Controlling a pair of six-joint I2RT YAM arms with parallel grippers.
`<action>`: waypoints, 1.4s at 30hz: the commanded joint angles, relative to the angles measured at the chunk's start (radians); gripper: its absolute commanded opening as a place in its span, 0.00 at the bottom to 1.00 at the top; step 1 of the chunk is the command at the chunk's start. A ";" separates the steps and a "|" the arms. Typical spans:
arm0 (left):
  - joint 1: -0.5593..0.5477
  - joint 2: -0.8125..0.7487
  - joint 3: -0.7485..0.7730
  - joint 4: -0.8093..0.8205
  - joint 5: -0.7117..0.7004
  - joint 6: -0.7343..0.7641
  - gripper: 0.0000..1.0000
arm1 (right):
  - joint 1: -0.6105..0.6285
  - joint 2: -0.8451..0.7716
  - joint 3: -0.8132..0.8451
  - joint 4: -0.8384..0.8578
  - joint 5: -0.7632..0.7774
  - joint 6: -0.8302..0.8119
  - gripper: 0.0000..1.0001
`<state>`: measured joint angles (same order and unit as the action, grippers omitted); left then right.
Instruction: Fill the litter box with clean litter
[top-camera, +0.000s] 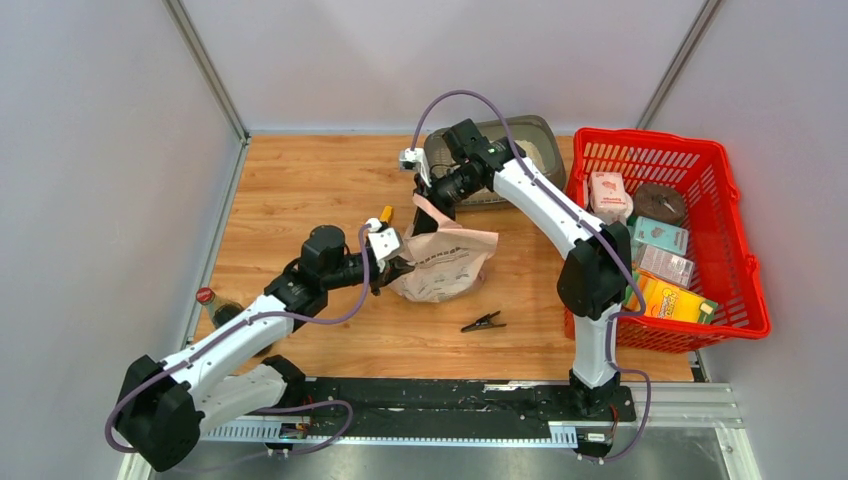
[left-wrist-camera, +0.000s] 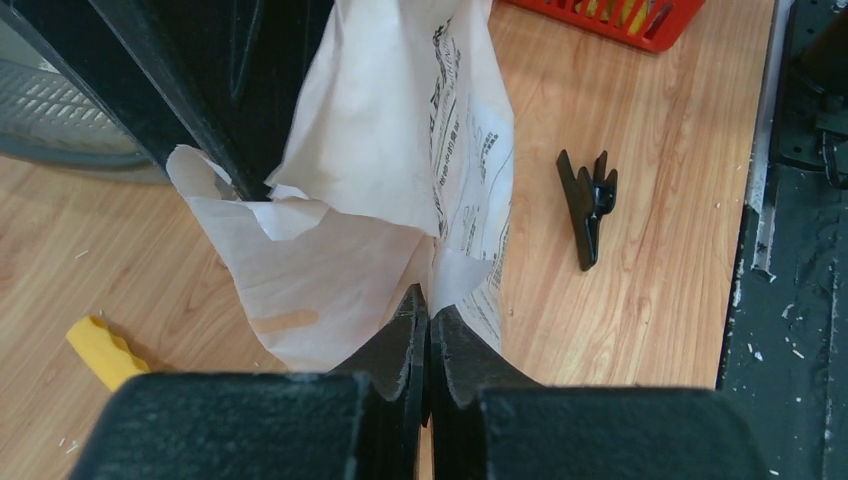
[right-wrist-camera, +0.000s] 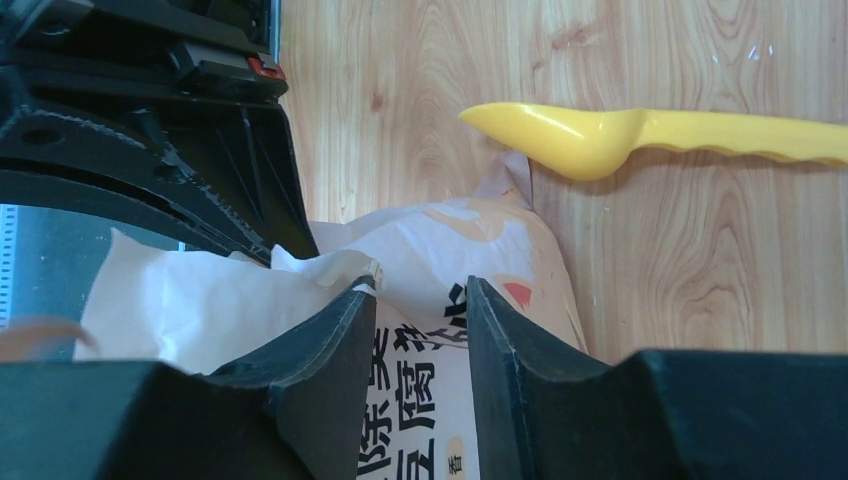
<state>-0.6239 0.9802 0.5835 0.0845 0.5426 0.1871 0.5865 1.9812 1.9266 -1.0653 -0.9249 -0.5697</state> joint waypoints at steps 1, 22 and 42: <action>0.030 0.006 0.098 0.103 0.131 -0.008 0.06 | 0.015 0.005 0.000 0.073 -0.092 0.045 0.42; 0.174 0.112 0.122 0.207 0.195 -0.029 0.00 | 0.015 0.064 0.041 -0.019 -0.252 0.022 0.00; 0.178 0.101 0.073 0.270 -0.009 0.024 0.69 | 0.015 0.067 0.052 -0.137 -0.238 -0.039 0.00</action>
<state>-0.4580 1.0954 0.6437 0.2314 0.6044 0.1463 0.5919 2.0483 1.9553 -1.1290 -1.1046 -0.6056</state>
